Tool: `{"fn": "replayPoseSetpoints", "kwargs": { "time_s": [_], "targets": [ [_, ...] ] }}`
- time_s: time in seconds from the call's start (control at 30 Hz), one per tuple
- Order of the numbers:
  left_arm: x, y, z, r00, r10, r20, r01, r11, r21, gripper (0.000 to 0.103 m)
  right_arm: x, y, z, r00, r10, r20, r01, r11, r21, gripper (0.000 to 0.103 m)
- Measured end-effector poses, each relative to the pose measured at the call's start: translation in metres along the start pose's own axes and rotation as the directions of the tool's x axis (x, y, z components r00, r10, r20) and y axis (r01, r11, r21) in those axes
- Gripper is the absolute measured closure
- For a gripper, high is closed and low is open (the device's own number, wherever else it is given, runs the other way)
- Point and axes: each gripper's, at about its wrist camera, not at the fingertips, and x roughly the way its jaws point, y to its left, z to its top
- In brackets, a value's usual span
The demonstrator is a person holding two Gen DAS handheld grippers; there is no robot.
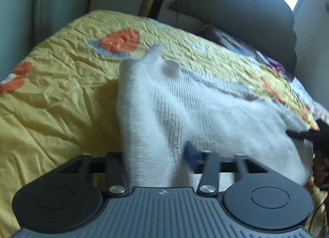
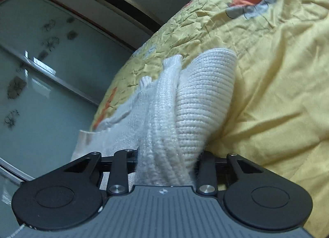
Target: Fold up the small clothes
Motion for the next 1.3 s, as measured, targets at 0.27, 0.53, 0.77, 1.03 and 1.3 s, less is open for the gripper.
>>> {"fn": "replayPoseSetpoints", "kwargs": {
  "time_s": [0.27,0.53,0.77,1.03,1.3],
  "targets": [
    [-0.056,-0.048,0.0,0.995,-0.046,0.083,0.052,0.996,-0.069,0.082,-0.038,0.025,0.005,0.997,0.05,0.065,-0.052,0.998,0.034,0.073],
    [-0.042,-0.081,-0.045,0.994,-0.097,-0.039,0.093,0.99,-0.108,0.081,-0.127,0.047,0.024,0.994,-0.05,0.101,0.065,0.986,-0.153,0.071],
    [-0.051,-0.09,-0.052,0.988,0.151,0.017,-0.151,0.989,-0.002,0.046,-0.144,0.033,-0.003,0.801,-0.552,0.233,0.599,0.73,-0.328,0.053],
    [-0.031,-0.143,0.001,0.981,0.144,0.132,-0.163,0.975,0.149,0.044,-0.092,0.115,-0.048,0.901,-0.349,0.255,0.431,0.679,-0.594,0.038],
    [0.059,-0.134,-0.002,0.971,0.239,0.023,-0.239,0.952,0.193,0.042,-0.002,0.113,-0.06,0.91,-0.386,0.153,0.401,0.722,-0.564,0.029]
  ]
}}
